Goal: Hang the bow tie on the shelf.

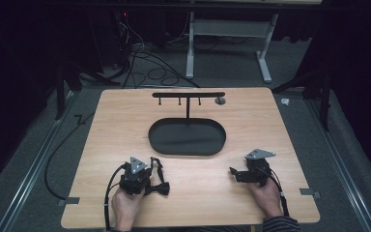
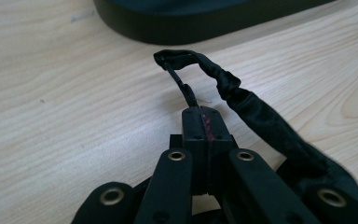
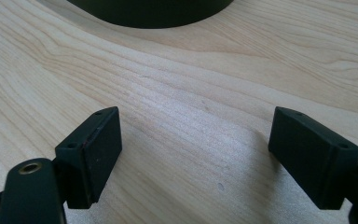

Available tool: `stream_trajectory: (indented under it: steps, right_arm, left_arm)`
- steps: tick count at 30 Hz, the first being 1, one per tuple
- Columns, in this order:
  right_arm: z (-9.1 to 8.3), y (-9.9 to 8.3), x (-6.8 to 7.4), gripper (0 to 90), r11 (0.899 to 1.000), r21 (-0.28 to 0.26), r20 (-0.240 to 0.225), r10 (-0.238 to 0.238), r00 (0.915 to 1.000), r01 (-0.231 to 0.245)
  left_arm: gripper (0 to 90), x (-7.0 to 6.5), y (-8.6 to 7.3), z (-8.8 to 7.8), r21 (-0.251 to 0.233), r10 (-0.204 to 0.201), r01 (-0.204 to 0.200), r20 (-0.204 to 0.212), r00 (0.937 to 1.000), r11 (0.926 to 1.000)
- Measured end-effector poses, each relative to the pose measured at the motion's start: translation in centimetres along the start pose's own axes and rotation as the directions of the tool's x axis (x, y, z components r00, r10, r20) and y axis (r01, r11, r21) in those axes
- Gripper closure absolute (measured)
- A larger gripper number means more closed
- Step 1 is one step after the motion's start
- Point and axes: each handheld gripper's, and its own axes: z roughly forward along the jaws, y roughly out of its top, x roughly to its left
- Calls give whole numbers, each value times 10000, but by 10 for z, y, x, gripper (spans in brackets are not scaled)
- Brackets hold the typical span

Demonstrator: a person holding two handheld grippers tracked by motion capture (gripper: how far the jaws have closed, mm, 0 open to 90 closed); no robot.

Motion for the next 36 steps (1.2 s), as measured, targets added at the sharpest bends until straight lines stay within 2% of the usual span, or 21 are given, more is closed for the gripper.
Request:
stream_trajectory:
  steps: [6,11,20,27,36]
  right_arm:
    - [0,0,0,183,10000,-14,-1,-13,10000,13]
    - [0,0,0,183,10000,-4,0,-9,10000,9]
    - [0,0,0,182,10000,-11,-6,-11,10000,11]
    - [0,0,0,183,10000,-7,-7,-15,10000,15]
    - [0,0,0,182,10000,-2,-14,-2,10000,2]
  left_arm:
    - [900,-5,12,-12,-381,208,-201,186,9996,9991]
    - [900,-10,26,-23,-653,537,-508,435,9976,9966]
    - [900,-10,40,-33,-918,681,-609,770,9947,9939]
    - [900,-12,56,-38,-1114,961,-841,1074,9896,9902]
    - [900,-13,74,-39,-1310,988,-772,1676,9809,9884]
